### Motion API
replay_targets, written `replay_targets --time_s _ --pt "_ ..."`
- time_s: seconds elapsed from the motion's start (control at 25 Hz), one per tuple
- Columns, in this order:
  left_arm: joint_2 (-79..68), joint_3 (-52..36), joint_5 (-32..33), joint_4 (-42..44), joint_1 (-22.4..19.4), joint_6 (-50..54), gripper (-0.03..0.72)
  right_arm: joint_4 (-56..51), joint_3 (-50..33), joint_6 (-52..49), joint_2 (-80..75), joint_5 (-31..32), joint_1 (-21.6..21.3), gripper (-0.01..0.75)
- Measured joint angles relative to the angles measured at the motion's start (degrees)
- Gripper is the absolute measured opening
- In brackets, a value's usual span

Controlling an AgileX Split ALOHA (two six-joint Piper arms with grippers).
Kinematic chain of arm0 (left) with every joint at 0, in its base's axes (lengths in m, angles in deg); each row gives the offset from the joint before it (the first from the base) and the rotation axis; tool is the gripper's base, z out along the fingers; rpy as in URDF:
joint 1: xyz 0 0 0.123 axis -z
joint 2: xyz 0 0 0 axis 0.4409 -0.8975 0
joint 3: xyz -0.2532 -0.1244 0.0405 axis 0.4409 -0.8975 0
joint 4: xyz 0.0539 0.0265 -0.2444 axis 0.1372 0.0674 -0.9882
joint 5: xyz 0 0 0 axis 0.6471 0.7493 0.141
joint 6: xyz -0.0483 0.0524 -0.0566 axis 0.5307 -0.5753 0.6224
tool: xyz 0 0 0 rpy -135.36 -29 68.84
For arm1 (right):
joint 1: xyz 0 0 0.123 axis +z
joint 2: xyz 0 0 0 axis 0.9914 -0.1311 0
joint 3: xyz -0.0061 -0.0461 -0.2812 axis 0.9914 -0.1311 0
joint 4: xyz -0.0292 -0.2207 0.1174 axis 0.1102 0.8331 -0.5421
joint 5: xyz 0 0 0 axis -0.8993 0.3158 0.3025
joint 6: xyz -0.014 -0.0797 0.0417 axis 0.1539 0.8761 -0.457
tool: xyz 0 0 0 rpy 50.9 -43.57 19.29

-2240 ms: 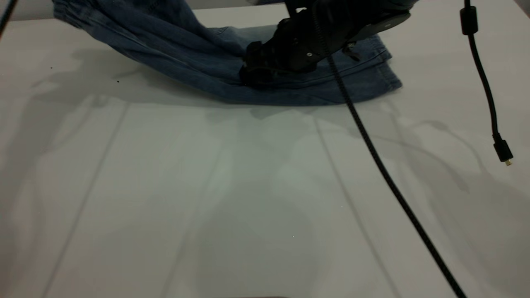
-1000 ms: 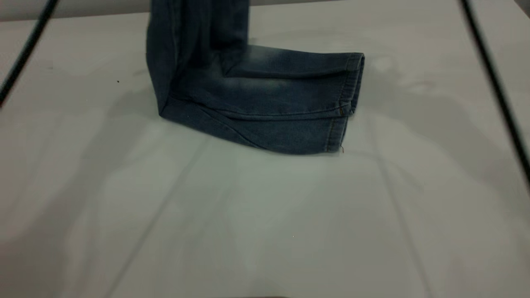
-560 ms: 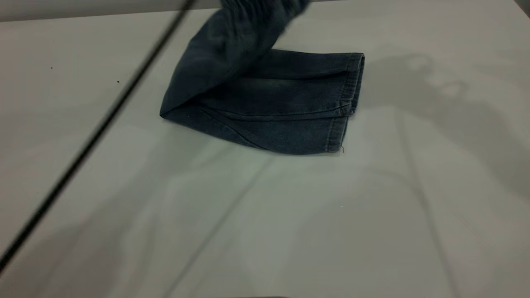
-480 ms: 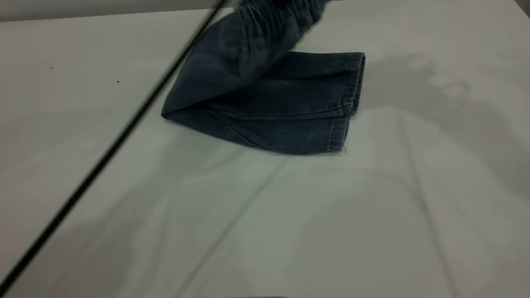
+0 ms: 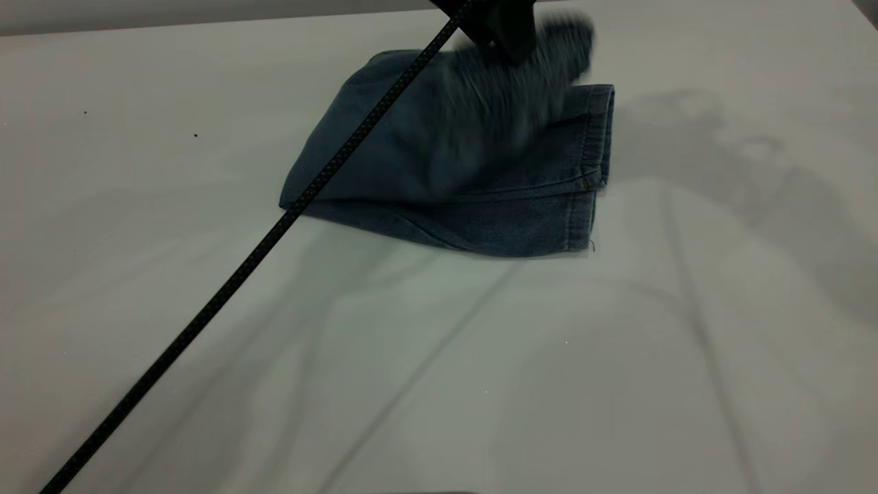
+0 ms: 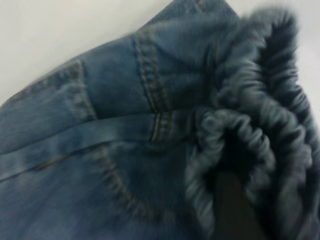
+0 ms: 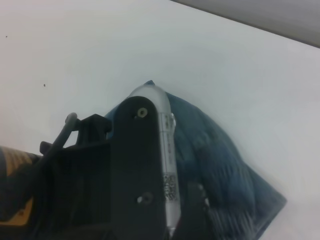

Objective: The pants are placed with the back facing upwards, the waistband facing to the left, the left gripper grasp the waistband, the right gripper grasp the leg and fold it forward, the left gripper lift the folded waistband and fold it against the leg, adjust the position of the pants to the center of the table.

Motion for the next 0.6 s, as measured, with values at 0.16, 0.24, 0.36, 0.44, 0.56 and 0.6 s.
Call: replay_targets --time_s 0.16,0.24,0.36,0.44,0.56,0.6 --pt "1.56 0.0 1.05 1.6 0.0 -0.12 0.479 0.06 0.0 0.0 0.0 0.07 0.0 0.49" --pt "2.7 0.07 2.84 5.07 0.0 -0.18 0.492 0.06 0.0 0.0 0.0 0.07 0.0 0.49" --pt "3.2 0.14 6.93 12.47 0.0 -0.89 0.494 0.06 0.0 0.0 0.0 0.14 0.0 0.49" --pt "2.14 0.14 9.43 17.22 0.0 -3.68 0.495 0.0 0.0 0.0 0.0 0.14 0.0 0.49" --pt "-0.61 0.14 11.67 19.51 0.0 -12.41 0.496 0.05 0.0 0.0 0.0 0.24 0.0 0.49" --pt "-1.73 0.14 12.0 19.51 0.0 -16.46 0.496 0.05 0.0 0.0 0.0 0.3 0.0 0.49"
